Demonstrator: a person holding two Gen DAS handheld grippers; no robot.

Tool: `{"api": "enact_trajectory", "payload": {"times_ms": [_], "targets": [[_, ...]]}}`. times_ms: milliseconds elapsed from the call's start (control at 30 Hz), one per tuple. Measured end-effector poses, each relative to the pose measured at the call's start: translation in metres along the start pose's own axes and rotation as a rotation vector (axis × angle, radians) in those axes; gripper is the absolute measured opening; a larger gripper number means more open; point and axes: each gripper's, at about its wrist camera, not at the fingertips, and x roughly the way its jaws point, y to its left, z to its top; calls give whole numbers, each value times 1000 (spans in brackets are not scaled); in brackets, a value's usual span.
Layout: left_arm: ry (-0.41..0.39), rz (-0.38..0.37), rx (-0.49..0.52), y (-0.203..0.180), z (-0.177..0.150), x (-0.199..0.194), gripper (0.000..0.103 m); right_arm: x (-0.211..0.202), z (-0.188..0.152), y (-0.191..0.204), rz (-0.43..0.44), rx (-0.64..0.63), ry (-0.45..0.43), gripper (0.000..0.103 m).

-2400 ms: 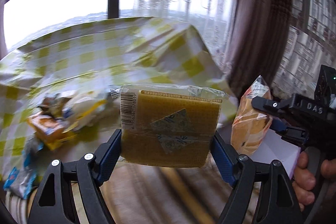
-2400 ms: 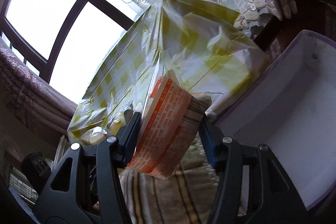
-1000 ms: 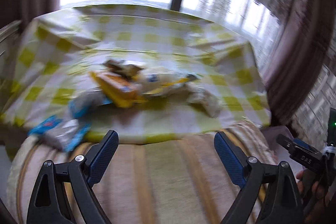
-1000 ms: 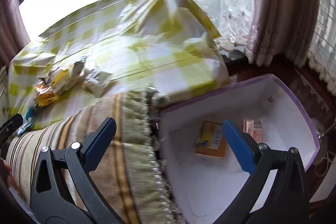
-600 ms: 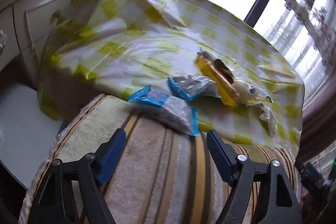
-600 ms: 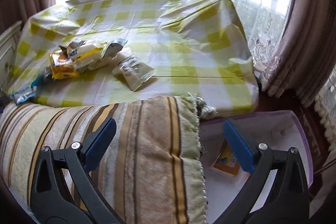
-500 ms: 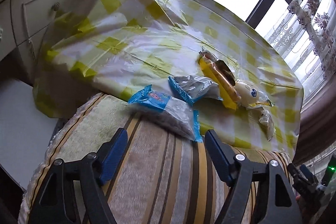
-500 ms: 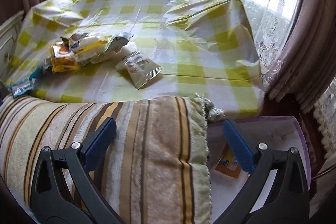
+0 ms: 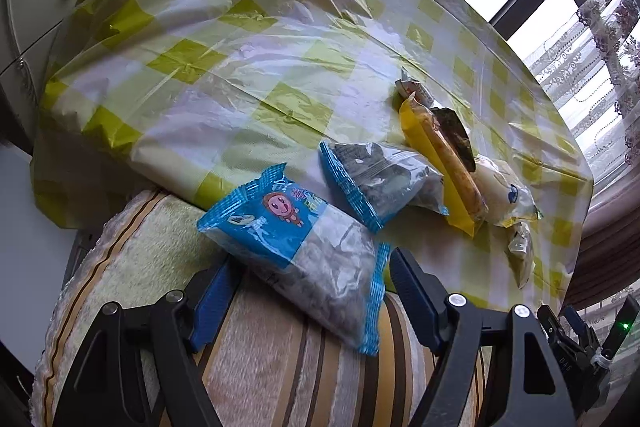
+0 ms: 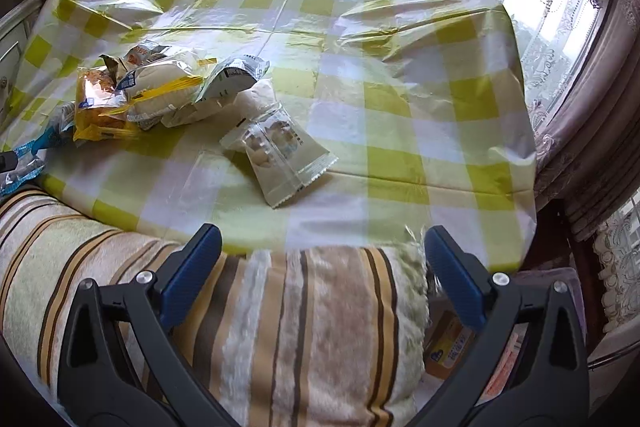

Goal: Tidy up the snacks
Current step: 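Grasp the blue-trimmed clear bag with the left tool while the right tool grasps the white cookie packet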

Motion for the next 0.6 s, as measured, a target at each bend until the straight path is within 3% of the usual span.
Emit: {"api": "enact_trajectory", "payload": {"times_ms": [133,433,600], "targets": [[9,11,-22,3,7,10,55,12,10,4,23,-25,12,102],[1,-47,-25,1,12,21,36,45,39,10,52,-74,28,102],[-9,-63,-26,2,11,21,34,64,52,9,106,-73,65,94]]}}
